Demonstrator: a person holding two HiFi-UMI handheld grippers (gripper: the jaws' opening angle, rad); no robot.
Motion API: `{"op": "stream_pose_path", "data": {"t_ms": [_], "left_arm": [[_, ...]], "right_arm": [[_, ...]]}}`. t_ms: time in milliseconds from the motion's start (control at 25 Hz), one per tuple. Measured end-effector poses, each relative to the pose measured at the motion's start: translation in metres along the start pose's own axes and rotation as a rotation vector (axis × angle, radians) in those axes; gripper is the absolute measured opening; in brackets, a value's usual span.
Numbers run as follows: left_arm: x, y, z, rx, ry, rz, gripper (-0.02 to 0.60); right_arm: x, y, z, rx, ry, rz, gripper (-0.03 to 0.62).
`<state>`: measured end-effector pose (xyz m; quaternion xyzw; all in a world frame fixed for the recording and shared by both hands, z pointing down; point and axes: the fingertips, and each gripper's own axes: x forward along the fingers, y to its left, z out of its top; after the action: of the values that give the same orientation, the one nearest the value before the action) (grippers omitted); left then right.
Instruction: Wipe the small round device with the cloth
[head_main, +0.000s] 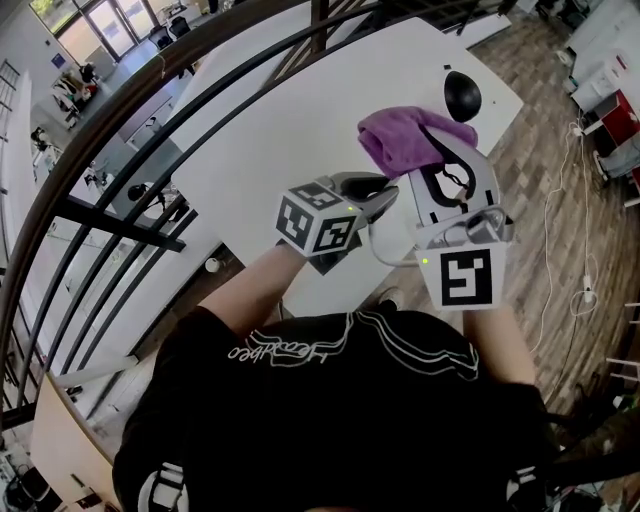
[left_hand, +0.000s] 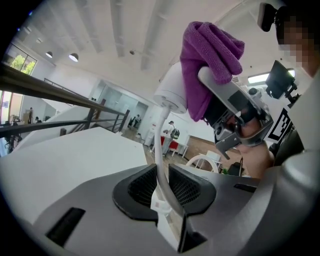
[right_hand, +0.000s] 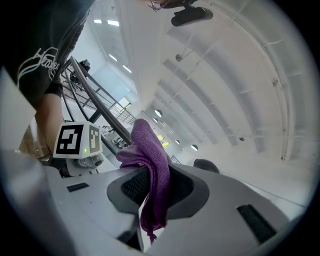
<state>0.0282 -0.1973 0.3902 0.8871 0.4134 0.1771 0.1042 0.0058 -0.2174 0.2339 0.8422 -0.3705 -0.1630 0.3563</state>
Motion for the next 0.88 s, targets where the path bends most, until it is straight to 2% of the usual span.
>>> {"op": "stream_pose_path", "data": {"t_ms": [480,640,760,880], "left_arm": [[-0.002,0.001,0.003,-0.02,-0.043,-0.026,0.067],[-0.005,-0.002,0.005,-0.008,-0.062,-0.021,0.071],[-0.011,-0.004,0.004,0.029,-0.055,0.023,0.071],[-0.027,-0.005,0.001,0.076,-0.06,0.109,0.071]], "right_arm": [[0.003,0.035,-0.026,0.143,0.043,0.114,0.066],[-0.003,0.044,-0.031,0.226,0.073,0.166,0.066],[-0.012,0.049,-0.031,0.272,0.066,0.188,0.066],[-0.025,0.045,-0.025,0.347,0.027,0.21,0.066]]}}
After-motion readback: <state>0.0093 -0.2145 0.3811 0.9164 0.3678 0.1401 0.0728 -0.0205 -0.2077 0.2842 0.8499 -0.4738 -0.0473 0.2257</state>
